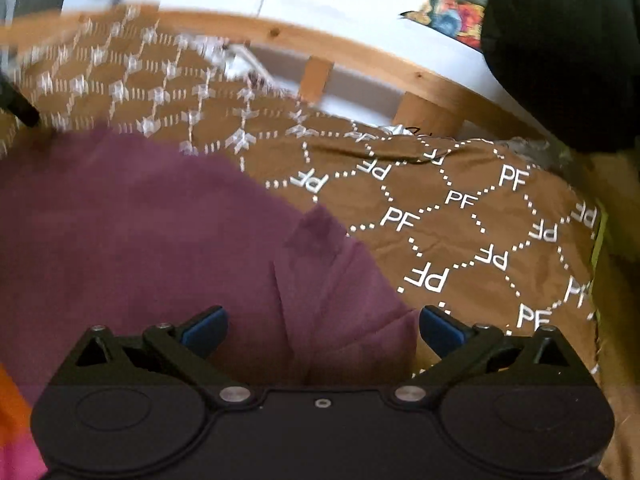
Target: Fold small clothes
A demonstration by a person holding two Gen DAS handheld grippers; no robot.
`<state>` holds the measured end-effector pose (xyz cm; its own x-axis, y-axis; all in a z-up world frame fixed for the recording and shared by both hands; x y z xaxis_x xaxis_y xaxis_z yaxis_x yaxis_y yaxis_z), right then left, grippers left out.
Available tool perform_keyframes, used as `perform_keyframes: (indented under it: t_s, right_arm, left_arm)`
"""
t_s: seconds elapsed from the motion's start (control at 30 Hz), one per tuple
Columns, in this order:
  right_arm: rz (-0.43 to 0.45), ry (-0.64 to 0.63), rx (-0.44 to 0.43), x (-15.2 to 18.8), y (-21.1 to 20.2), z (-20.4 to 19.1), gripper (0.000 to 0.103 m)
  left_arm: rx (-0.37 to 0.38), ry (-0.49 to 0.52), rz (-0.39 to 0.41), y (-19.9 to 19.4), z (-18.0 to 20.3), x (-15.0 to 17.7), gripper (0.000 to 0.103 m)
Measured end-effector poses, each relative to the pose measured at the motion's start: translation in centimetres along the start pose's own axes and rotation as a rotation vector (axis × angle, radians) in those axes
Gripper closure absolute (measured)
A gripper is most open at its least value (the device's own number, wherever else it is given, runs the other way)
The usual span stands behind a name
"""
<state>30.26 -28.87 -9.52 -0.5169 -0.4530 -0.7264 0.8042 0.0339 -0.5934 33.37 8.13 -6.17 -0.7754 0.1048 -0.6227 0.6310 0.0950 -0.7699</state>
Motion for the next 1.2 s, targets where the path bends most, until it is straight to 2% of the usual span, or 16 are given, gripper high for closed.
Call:
perform_keyframes:
  t_s: [0.1,0.13,0.2,0.33,0.4,0.57,0.67,0.77,0.83,0.9,0.97,1.0,1.07,1.1,1.13,1.2]
  right_arm:
    - [0.009,0.013,0.089,-0.1,1.3,0.7,0.001]
    - [-0.002,0.034,0.144,-0.2,1.9,1.5,0.001]
    - [-0.035,0.106,0.270,-0.2,2.8,3.8,0.001]
    - [-0.042,0.243,0.393,0.4,2.1,8.1,0.001]
    - [-0.014,0.278,0.371,0.7,0.7,8.7,0.001]
    - [0.067,0.338,0.178,2.1,-4.2,6.0,0.001]
    - [0.097,0.360,0.093,3.6,-6.9,3.2,0.001]
    - [0.146,0.354,0.013,4.8,-8.6,0.7,0.001]
    - [0.171,0.355,-0.001,5.4,-9.3,-0.6,0.006]
    - [0.152,0.392,-0.021,5.8,-9.0,-1.2,0.011]
    - [0.135,0.430,-0.041,6.0,-8.9,-1.4,0.017]
    - [0.133,0.439,-0.043,6.1,-8.9,-1.6,0.025]
    - [0.124,0.449,-0.041,6.2,-8.7,-1.6,0.037]
    - [0.121,0.462,-0.047,6.3,-8.7,-1.6,0.044]
    - [0.117,0.477,-0.053,6.4,-8.6,-1.4,0.047]
    - [0.112,0.511,-0.066,6.7,-8.2,-1.0,0.053]
  left_arm:
    - [-0.067,0.027,-0.014,0.4,0.0,1.4,0.001]
    - [-0.082,0.028,-0.024,0.6,0.0,1.7,0.001]
    - [-0.073,0.005,-0.033,0.7,-0.4,2.2,0.001]
    - [-0.009,-0.073,-0.022,0.3,-1.8,2.3,0.001]
    - [0.029,-0.100,0.002,-0.2,-2.6,2.2,0.000]
    - [0.134,-0.109,0.072,-2.4,-2.4,3.4,0.000]
    - [0.186,-0.031,0.115,-4.0,-0.7,4.6,0.000]
    - [0.197,0.093,0.140,-5.2,1.5,5.6,0.004]
    - [0.216,0.130,0.121,-5.4,2.6,6.2,0.010]
    - [0.251,0.120,0.090,-5.3,3.3,6.4,0.014]
    - [0.277,0.076,0.070,-5.0,3.4,6.5,0.026]
    - [0.287,0.046,0.054,-4.7,3.3,6.6,0.031]
    - [0.296,-0.011,0.011,-4.0,2.9,6.7,0.058]
    - [0.297,-0.045,-0.013,-3.6,2.6,6.8,0.066]
    - [0.291,-0.079,-0.039,-3.1,2.2,6.9,0.080]
    - [0.286,-0.135,-0.080,-2.4,1.8,7.1,0.093]
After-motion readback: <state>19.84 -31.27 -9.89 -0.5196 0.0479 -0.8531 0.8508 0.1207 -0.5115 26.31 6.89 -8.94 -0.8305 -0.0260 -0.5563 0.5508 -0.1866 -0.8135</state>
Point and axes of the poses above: each gripper's, at about its wrist camera, not at the fingertips, and y roughly the way its jaws point, z to its right, x to its underside, the point moved 6 cm from there along y, roughly the way its jaws point, and after that the axes turned 1 degree about x, right-handed, at the moved point
